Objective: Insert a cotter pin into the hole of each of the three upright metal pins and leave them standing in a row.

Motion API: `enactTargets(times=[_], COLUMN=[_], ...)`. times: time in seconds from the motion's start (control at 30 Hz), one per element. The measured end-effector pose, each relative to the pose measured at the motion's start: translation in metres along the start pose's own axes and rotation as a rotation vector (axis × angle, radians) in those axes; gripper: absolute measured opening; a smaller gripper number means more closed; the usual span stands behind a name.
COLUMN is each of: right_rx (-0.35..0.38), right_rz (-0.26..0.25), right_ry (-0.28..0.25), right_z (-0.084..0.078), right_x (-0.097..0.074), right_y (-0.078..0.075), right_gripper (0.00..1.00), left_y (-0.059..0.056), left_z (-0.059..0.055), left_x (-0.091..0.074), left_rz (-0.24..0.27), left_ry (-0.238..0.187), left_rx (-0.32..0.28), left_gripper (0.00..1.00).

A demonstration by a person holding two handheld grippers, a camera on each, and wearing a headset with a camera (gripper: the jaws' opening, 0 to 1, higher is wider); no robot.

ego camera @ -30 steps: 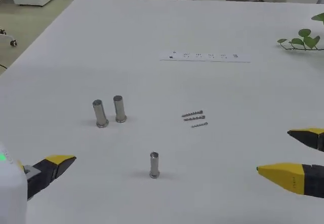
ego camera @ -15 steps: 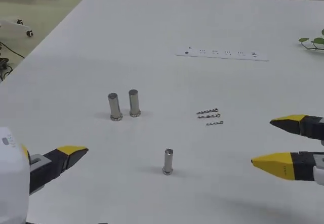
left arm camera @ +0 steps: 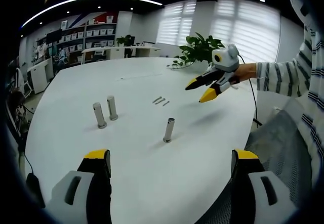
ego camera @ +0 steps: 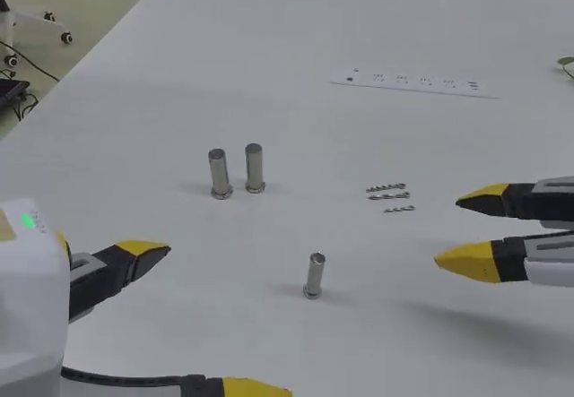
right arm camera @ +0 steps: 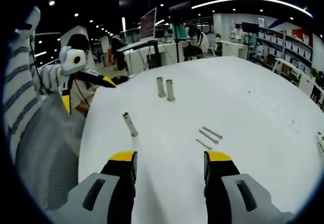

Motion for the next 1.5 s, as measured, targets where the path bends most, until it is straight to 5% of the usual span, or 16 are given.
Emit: enactTargets(times=[0.73, 0.93, 1.5], right_rx=[-0.072, -0.085, -0.110], right_rz=[0.049, 0.058, 0.038], right_ry=[0.136, 0.189, 0.213], right_z=[0.001, -0.007, -0.003], right_x=[0.045, 0.055, 0.064], right_y=[-0.051, -0.056, -0.062], right_gripper=[0.42, 0.35, 0.27], left_y=[0.004, 0.007, 0.007], left_z=[-0.007, -0.008, -0.007], left_x=[0.004, 0.004, 0.006], left_rz=[-0.011, -0.009, -0.008], left_ry=[0.029, 0.035, 0.034], left_rx=[-0.038, -0.043, -0.058], left_gripper=[0.99, 0.99, 0.99])
Point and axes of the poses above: the centre of the closed fingertips' face, and the gripper's own axes: x roughly forward along the fingers, y roughly to its left, z roughly out of its top, the point moved 4 cm from there along -x, roughly backward along the fingers, and after that the axes turned 12 degrees about y, right-handed, at the moved point
